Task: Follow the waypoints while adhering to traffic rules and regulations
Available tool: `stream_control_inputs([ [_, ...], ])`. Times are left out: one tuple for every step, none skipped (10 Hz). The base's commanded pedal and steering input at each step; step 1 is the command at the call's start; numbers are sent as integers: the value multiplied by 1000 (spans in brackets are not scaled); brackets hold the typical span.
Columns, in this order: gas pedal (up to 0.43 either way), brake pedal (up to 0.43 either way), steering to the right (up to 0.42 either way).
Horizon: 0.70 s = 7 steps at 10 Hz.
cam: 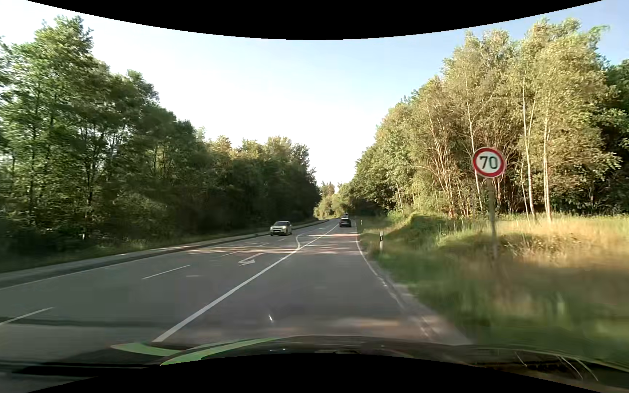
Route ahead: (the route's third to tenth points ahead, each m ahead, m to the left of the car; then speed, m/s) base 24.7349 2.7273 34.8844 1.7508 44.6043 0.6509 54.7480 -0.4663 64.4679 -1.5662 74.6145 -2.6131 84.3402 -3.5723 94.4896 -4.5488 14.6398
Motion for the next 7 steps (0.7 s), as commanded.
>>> stream_control_inputs([
  [469,0,26],
  [469,0,26],
  [461,0,26],
  [449,0,26],
  [429,0,26],
  [421,0,26],
  [421,0,26],
])
